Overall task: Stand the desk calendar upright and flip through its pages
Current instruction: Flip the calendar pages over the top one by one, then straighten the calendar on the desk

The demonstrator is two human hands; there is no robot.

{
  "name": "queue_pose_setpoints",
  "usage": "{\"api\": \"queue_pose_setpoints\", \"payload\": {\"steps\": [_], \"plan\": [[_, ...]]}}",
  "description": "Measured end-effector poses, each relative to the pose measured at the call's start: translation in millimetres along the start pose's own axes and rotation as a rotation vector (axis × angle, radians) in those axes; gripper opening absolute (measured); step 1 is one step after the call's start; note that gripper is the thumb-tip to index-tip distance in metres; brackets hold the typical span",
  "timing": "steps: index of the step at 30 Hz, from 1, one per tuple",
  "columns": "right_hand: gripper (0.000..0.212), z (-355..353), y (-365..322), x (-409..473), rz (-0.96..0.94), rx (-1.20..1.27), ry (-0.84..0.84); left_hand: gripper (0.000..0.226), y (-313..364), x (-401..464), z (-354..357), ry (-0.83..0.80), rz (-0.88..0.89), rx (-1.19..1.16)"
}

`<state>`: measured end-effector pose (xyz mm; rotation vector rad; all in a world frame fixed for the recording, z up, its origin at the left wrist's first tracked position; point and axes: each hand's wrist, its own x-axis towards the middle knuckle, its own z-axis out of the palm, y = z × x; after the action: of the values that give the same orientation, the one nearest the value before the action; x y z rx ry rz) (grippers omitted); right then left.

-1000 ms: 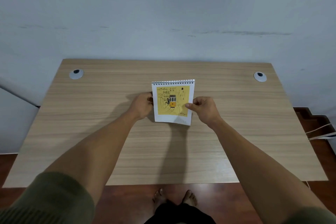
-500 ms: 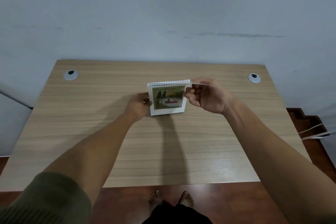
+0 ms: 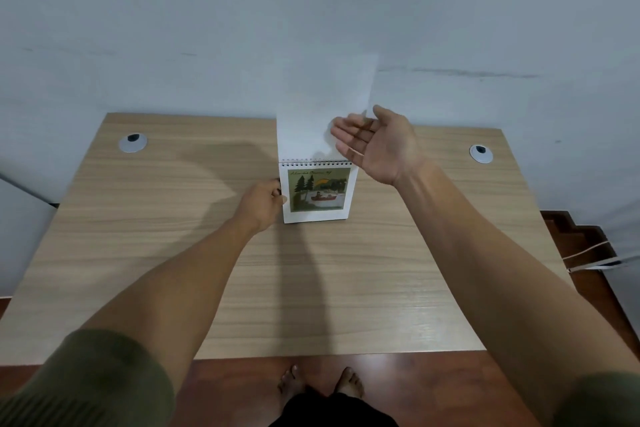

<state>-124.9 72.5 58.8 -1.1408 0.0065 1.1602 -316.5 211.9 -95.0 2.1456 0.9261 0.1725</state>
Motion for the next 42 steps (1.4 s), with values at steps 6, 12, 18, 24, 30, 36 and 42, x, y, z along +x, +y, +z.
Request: {"api": "queue_pose_setpoints", "payload": {"steps": [6,12,18,24,30,36,42], "plan": [[0.034,-14.9,39.8,-1.7,-0.503,-1.124,-0.092,0.014,-1.0,2.4,0.2,-0.008,-0.023,-0.05],[0.059,-20.6,62.0,14.9,-0.667,-1.634,-0.124,0.016,-0.5,4.9,1.3,-0.025,-0.041,-0.044],[0.061,-13.7,71.3,26.7,-0.568,-1.791,-0.096,0.017,-2.0,7.4,3.7,-0.015,-0.055,-0.04],[0.066,-10.0,68.4,36.1,-0.505,-1.838,-0.12,0.017,-2.9,8.2,4.2,-0.012,-0.058,-0.051],[0.074,-32.4,79.3,28.8,-0.687,-1.291,0.183,0.026,-0.9,5.0,1.9,-0.048,-0.046,-0.09],[0.053,-64.0,96.8,28.1,-0.384,-0.951,0.377,0.035,3.5,-3.4,2.9,-0.02,-0.074,-0.178],[0.053,-92.7,116.1,41.2,-0.213,-1.048,0.284,0.034,-5.6,-9.8,14.8,-0.094,-0.146,-0.217]]}}
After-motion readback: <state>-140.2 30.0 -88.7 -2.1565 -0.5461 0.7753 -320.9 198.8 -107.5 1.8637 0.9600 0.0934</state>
